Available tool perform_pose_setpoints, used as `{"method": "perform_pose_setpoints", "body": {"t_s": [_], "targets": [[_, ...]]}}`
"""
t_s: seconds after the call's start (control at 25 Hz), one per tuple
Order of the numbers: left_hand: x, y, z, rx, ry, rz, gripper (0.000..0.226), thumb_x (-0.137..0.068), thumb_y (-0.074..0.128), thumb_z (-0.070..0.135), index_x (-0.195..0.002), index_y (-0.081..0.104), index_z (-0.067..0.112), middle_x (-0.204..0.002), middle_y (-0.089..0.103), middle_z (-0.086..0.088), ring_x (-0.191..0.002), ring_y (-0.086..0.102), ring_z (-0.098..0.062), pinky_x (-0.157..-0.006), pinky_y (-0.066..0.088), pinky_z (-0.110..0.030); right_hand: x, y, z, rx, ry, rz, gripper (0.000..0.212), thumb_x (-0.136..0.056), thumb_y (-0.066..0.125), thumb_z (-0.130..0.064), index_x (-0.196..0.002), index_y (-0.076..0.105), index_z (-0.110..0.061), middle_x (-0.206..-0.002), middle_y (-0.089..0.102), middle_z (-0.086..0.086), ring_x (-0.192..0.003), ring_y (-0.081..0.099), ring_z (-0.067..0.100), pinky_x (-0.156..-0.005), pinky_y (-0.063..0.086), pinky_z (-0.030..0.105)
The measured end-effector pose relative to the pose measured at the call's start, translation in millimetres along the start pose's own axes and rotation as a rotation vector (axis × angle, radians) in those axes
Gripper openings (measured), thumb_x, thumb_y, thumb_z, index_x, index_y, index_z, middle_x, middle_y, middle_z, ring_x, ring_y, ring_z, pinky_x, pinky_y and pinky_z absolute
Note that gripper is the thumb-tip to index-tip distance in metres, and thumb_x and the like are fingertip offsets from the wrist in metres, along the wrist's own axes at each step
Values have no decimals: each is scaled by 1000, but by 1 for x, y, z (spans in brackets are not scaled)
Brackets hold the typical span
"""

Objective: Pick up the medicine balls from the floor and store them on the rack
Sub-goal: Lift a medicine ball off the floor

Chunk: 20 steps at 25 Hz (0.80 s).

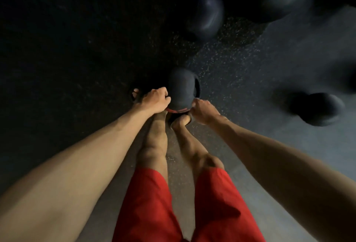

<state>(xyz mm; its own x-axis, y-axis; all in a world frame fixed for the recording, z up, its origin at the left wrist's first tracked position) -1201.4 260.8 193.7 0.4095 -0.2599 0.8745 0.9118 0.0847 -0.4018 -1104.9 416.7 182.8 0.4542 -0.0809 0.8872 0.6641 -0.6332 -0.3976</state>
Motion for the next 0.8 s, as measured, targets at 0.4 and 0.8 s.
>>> {"method": "perform_pose_setpoints", "body": {"t_s": [0.4,0.8], "targets": [[-161,115,-90,157,-154,16,71,-96,57,40,-155,21,23,-156,34,-10,-142,37,-32,-113,35,-50,-159,91,61,-142,151,20,114,-88,72,-45,-158,-8,-5,-150,39,26,-138,37,42,-112,36,50],[-165,66,-119,285,-93,272,91,-94,63,35,-160,2,20,-163,14,-15,-145,27,-35,-113,29,-43,-209,32,-62,108,-63,308,107,-93,44,-71,-158,3,2,-150,39,24,-136,37,38,-111,33,47]]}}
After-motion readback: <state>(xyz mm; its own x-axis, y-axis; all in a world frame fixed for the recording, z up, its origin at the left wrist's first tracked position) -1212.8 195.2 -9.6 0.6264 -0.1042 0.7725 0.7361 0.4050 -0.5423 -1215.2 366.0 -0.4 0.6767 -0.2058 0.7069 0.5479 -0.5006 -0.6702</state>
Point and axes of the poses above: each hand's wrist, its own x-axis away from the middle knuckle, its own y-axis out of the palm, z = x × y, the point moved 8 cm from there along -x, towards the middle knuckle
